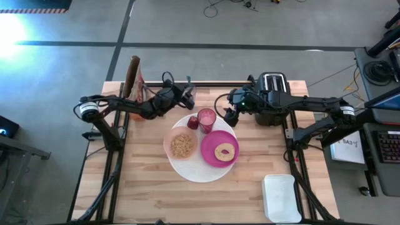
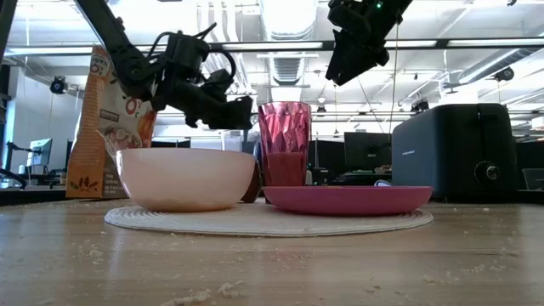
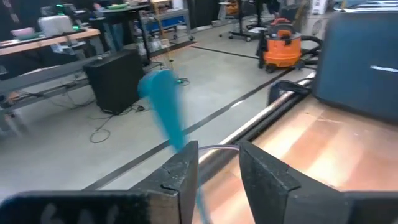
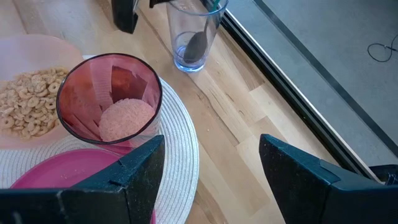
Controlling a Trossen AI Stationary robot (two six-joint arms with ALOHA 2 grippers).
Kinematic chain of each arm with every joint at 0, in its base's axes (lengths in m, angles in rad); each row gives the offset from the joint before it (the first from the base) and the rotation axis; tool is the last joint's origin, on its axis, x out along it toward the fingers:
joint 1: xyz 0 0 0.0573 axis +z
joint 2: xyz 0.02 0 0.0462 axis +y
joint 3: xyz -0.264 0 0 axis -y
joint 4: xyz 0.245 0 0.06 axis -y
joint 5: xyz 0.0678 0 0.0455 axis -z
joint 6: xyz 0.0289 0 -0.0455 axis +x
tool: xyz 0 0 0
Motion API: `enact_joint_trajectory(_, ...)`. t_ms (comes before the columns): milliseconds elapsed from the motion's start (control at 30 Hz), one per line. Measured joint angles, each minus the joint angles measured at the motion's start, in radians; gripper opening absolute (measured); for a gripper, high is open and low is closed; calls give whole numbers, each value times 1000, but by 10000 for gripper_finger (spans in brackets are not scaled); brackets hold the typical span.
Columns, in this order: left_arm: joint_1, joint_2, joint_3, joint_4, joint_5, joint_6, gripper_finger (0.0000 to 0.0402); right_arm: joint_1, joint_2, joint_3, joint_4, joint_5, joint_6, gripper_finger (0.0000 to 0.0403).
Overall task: Arrange a breakfast setting
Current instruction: Put the blue spoon beside the orange bowl
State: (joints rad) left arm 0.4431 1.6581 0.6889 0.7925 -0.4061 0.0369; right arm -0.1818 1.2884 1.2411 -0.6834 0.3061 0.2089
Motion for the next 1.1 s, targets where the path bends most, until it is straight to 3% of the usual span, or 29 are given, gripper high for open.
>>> enact_joint_trajectory(633, -21, -1, 29, -44, -32, 90, 120, 0, 0, -13, -21, 0, 0, 249)
enact_joint_trajectory(867, -24, -18, 20, -53, -147, 145, 120, 0, 0, -23, -25, 0, -1, 249)
enact_joint_trajectory(1100, -22, -84, 18, -45, -161, 170, 120, 0, 0, -33, -24, 0, -11, 249)
